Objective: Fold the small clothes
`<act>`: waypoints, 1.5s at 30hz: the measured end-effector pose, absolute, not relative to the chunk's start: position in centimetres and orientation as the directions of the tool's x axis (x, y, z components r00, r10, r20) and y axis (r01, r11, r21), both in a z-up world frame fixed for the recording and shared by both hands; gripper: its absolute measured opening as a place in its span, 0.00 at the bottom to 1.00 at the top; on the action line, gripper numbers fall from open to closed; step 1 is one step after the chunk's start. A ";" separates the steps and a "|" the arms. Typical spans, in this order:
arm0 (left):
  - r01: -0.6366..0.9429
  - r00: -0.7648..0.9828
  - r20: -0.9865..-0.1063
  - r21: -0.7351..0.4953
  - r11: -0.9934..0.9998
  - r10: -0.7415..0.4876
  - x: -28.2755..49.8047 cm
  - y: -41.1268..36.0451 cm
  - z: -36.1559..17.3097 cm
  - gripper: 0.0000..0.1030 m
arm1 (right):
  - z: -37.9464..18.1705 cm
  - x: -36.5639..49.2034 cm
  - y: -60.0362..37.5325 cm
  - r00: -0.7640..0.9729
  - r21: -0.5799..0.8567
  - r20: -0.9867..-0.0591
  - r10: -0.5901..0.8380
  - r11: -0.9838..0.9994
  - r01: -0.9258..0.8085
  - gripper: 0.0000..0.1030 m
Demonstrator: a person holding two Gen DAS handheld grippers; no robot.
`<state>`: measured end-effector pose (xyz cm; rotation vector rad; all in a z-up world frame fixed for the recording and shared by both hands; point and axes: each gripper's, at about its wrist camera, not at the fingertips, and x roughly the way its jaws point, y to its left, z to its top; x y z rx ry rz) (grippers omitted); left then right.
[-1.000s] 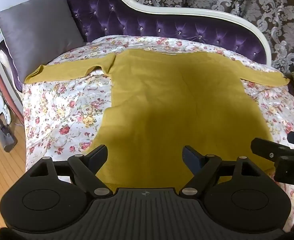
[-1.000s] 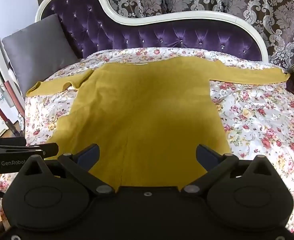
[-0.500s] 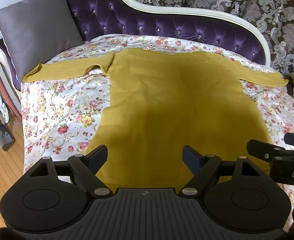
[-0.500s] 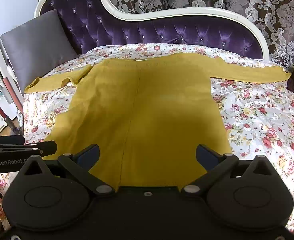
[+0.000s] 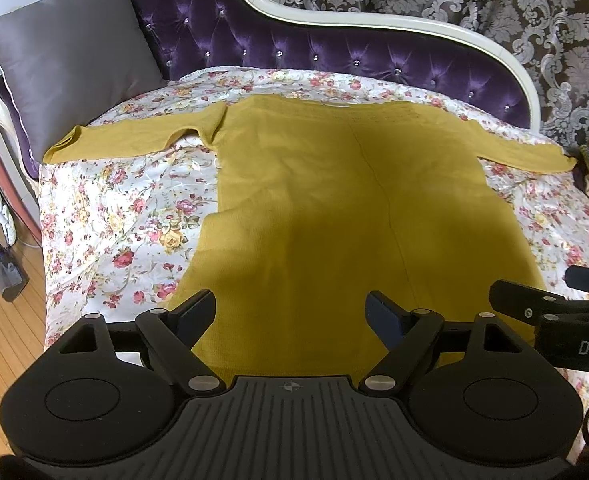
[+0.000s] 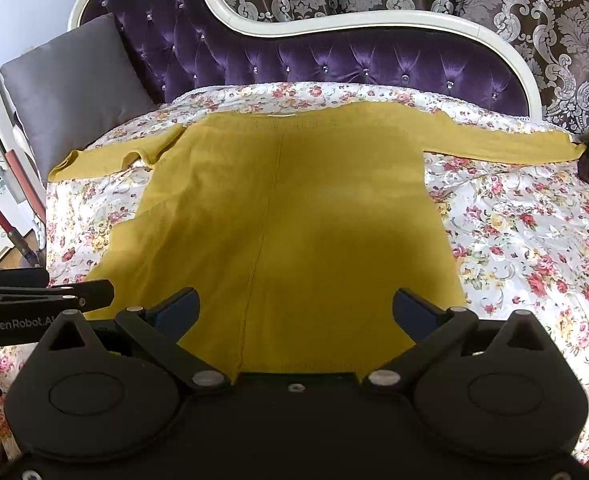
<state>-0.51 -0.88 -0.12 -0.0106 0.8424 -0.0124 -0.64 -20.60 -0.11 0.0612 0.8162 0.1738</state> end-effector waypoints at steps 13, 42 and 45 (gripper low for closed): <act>0.008 0.664 -0.747 -0.017 1.000 -0.018 -0.5 -1.0 -0.2 0.79 | -0.2 -0.7 -20.6 0.671 0.122 -0.720 0.179 0.984 -0.132 0.99; 0.021 0.628 -0.777 -0.030 0.999 -0.036 -0.2 -1.2 -0.7 0.79 | -1.0 -0.1 -20.2 0.631 0.117 -0.753 0.185 0.982 -0.149 0.99; 0.021 0.617 -0.786 -0.031 0.999 -0.037 0.2 -1.1 -0.8 0.79 | -1.3 0.3 -20.2 0.614 0.111 -0.768 0.180 0.983 -0.149 0.99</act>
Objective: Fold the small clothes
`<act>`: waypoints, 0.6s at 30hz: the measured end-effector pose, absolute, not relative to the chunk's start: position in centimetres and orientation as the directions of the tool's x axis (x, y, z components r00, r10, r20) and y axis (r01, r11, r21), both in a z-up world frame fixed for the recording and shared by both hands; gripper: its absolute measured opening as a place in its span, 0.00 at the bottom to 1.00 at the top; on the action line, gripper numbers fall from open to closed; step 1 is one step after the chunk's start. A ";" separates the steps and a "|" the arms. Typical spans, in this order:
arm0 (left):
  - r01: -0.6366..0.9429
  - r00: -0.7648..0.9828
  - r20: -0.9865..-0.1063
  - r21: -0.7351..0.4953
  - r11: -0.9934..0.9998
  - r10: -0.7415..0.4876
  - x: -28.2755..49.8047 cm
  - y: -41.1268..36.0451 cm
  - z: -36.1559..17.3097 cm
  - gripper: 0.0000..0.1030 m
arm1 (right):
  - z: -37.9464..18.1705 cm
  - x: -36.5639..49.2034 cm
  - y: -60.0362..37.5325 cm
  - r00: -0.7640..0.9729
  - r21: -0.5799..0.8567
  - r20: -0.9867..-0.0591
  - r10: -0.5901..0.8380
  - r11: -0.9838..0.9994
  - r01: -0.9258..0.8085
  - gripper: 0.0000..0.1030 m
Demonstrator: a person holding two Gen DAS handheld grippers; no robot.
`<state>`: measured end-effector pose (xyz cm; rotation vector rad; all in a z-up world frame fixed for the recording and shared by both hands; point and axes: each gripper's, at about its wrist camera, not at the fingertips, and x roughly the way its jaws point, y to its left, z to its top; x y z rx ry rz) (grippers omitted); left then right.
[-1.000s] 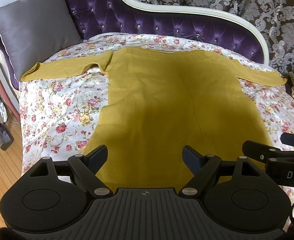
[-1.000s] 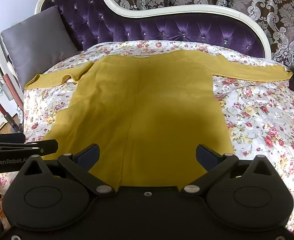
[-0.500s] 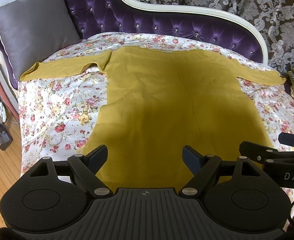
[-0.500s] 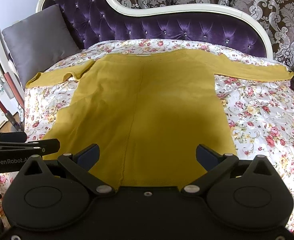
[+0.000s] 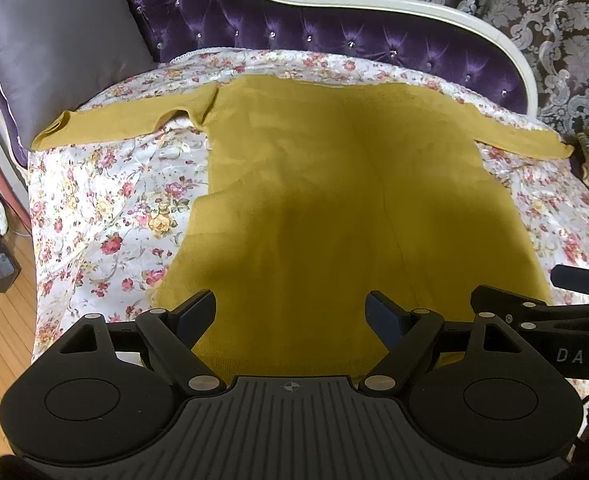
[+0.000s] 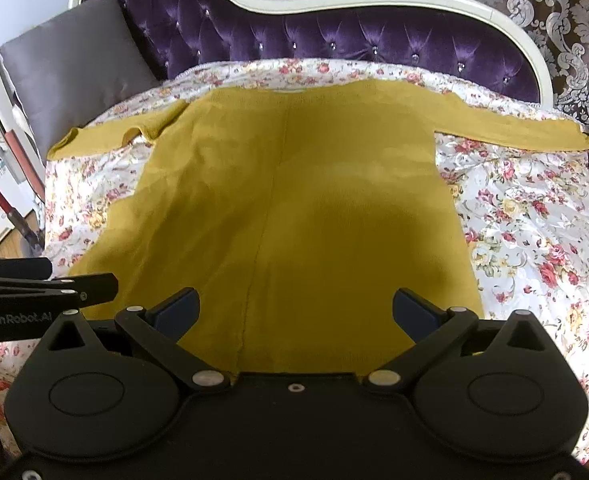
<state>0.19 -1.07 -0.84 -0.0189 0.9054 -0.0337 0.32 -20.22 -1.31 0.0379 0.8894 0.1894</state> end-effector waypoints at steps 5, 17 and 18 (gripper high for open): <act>0.023 0.593 -0.804 -0.037 0.999 -0.043 1.2 -0.9 -1.2 0.79 | -2.0 1.3 -20.6 0.579 0.120 -0.794 0.184 0.982 -0.148 0.99; 0.061 0.594 -0.803 -0.022 0.998 -0.054 6.4 -0.9 -1.7 0.79 | -3.0 7.8 -25.6 0.439 0.223 -0.864 0.246 0.969 -0.105 0.99; 0.065 0.600 -0.798 -0.017 0.998 -0.053 7.3 -0.9 -1.7 0.79 | -2.9 8.5 -26.6 0.452 0.221 -0.860 0.236 0.971 -0.087 0.99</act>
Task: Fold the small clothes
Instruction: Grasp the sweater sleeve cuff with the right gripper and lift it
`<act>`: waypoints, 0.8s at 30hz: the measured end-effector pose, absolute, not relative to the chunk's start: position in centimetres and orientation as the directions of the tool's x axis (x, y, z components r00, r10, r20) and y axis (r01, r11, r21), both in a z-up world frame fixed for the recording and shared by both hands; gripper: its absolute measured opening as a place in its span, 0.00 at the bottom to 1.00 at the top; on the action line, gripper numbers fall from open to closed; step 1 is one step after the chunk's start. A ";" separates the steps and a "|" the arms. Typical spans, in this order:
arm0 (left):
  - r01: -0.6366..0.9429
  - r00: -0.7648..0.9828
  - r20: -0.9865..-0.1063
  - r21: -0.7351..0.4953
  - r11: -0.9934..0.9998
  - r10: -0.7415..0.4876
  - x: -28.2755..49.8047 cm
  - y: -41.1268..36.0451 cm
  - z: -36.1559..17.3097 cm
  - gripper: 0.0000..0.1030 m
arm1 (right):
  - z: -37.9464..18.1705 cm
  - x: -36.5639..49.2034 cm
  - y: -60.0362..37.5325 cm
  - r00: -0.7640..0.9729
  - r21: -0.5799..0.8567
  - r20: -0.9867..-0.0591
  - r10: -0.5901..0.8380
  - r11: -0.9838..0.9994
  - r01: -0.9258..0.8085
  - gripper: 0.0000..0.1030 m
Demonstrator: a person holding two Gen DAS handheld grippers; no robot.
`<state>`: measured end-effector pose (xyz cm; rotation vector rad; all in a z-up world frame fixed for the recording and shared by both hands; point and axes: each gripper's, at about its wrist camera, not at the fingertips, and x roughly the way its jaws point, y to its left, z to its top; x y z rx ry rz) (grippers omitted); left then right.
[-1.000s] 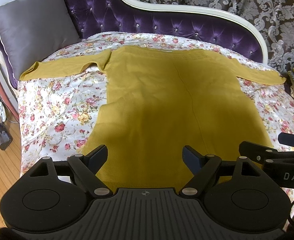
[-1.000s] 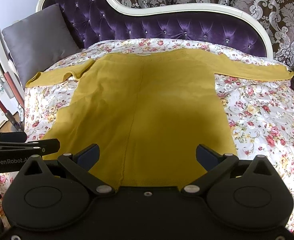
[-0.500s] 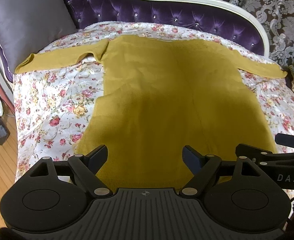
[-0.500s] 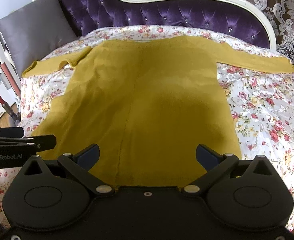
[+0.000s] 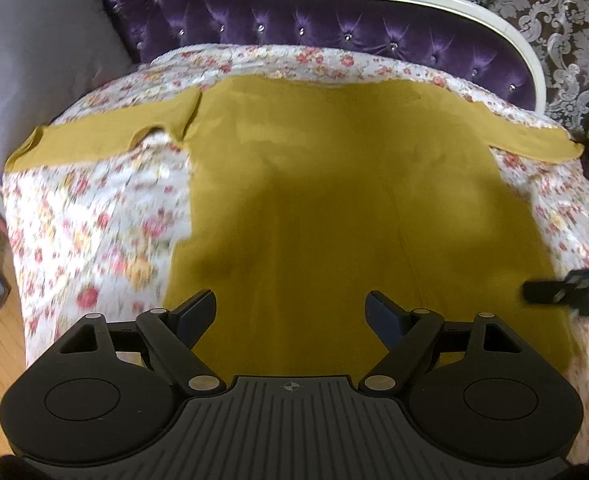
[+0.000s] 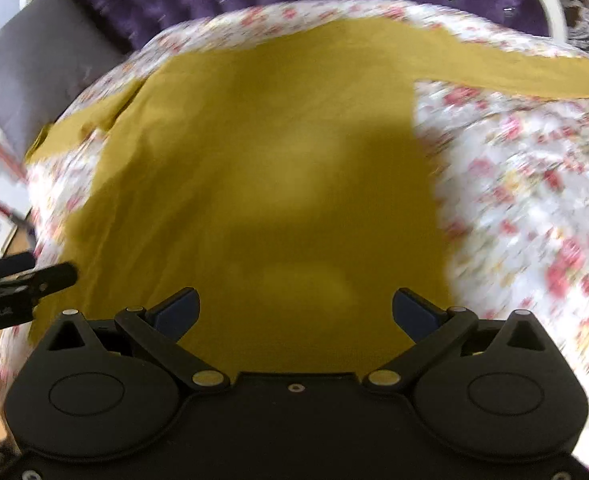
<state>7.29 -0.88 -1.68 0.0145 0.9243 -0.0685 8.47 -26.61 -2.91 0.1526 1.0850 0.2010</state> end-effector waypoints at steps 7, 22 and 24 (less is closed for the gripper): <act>0.089 0.653 -0.757 0.034 0.995 -0.032 13.4 -1.4 -2.0 0.79 | -2.0 14.2 -35.1 0.628 0.153 -0.775 0.078 0.986 0.065 0.86; 0.077 0.730 -0.683 0.090 0.993 0.005 26.3 -2.1 -5.6 0.78 | -5.9 27.0 -53.0 0.631 0.140 -0.741 -0.232 0.865 0.482 0.63; 0.071 0.724 -0.689 0.086 0.994 0.008 27.4 -2.0 -6.4 0.78 | -6.8 28.3 -55.0 0.621 0.145 -0.742 -0.251 0.845 0.514 0.63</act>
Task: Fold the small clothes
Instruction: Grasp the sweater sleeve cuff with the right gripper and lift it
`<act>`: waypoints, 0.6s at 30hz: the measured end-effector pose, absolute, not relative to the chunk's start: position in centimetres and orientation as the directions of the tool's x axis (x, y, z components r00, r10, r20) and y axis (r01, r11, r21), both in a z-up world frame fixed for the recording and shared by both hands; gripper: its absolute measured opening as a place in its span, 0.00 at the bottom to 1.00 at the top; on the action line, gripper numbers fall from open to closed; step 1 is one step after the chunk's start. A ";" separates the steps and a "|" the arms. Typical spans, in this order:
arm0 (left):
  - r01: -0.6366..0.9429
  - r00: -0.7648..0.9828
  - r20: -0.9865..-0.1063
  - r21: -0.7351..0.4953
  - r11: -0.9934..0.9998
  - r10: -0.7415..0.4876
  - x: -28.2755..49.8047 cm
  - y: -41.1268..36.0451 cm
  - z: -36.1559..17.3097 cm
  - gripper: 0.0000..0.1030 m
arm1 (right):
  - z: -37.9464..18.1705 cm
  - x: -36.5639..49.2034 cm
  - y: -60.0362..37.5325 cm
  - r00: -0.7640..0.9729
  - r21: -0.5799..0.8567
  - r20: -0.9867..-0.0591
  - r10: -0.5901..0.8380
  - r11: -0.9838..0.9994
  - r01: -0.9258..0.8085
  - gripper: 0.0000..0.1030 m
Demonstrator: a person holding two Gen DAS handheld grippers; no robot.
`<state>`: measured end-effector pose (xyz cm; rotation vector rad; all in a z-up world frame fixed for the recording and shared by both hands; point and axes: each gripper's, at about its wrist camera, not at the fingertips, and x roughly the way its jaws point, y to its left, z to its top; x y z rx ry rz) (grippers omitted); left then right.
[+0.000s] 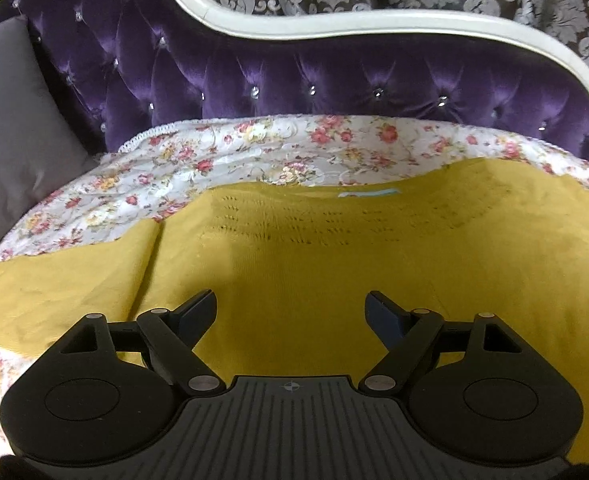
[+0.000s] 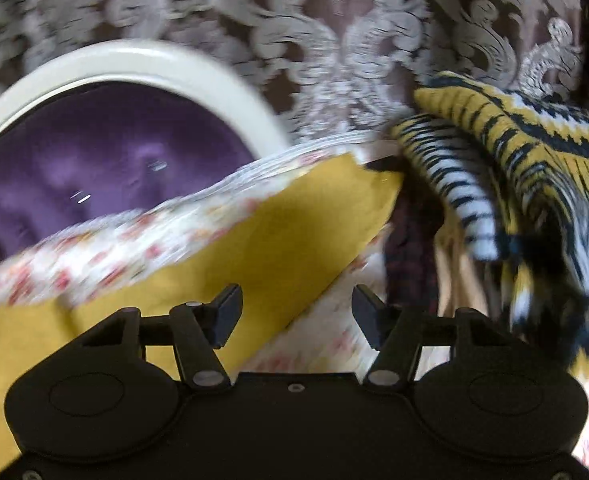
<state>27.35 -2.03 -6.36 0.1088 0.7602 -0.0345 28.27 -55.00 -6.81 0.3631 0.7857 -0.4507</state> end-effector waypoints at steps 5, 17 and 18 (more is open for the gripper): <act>0.077 0.703 -0.711 0.068 0.995 -0.006 28.5 -1.7 -8.2 0.79 | -8.8 30.8 -58.2 0.595 0.150 -0.752 -0.285 0.805 0.574 0.54; 0.093 0.753 -0.658 0.077 0.993 -0.020 27.8 -1.9 -9.2 0.82 | -10.4 32.8 -61.2 0.623 0.244 -0.723 -0.297 0.734 0.633 0.11; 0.093 0.751 -0.660 0.074 0.993 -0.021 27.8 -1.9 -9.1 0.82 | -10.4 33.0 -61.3 0.627 0.250 -0.722 -0.293 0.734 0.632 0.11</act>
